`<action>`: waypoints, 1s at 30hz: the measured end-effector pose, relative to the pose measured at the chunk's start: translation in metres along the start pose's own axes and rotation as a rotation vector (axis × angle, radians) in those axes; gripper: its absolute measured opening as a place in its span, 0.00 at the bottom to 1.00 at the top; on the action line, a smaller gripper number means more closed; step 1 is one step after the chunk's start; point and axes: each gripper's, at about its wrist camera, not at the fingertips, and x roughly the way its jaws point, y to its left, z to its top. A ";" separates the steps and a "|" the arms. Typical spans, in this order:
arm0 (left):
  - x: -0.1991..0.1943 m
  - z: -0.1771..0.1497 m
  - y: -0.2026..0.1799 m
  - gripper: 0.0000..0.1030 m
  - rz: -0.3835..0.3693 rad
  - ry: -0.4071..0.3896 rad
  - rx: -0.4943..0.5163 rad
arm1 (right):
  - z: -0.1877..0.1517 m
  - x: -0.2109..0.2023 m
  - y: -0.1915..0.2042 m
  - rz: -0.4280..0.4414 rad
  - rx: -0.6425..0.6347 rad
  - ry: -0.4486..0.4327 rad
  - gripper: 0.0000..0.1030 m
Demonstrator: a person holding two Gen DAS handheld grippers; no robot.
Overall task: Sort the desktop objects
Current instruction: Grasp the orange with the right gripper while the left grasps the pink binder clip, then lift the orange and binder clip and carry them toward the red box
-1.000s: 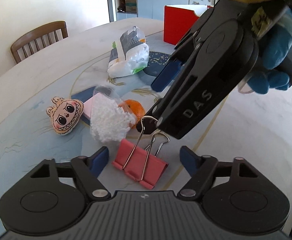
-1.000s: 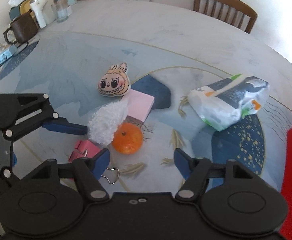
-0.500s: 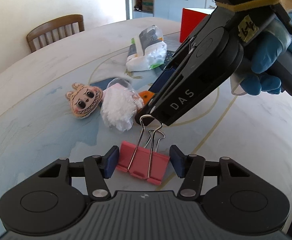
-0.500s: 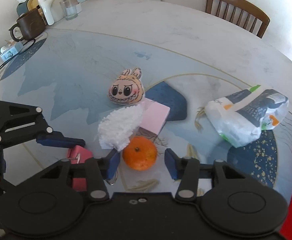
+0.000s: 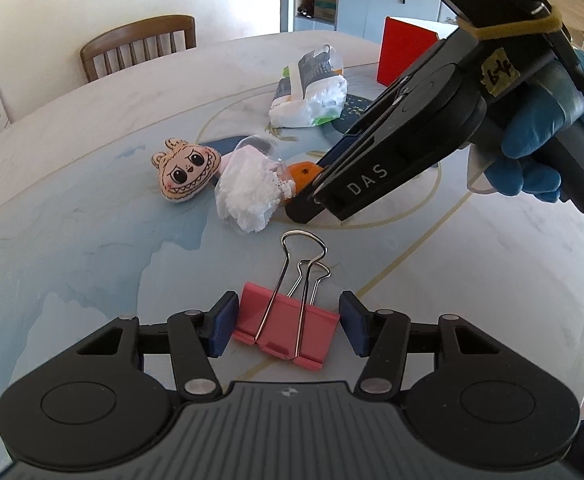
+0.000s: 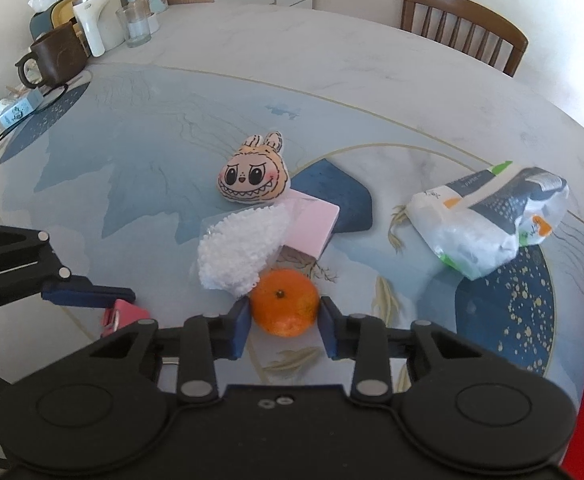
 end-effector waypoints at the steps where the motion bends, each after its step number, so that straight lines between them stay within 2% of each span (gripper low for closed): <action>1: -0.001 -0.001 0.000 0.53 0.001 0.002 -0.008 | -0.001 -0.001 0.000 -0.001 0.004 -0.003 0.34; 8: -0.005 -0.004 -0.001 0.53 0.020 0.009 -0.049 | -0.010 -0.009 -0.001 0.001 0.010 -0.015 0.33; 30: -0.011 0.005 -0.019 0.52 0.058 0.023 -0.179 | -0.071 -0.065 -0.033 0.002 0.093 -0.021 0.33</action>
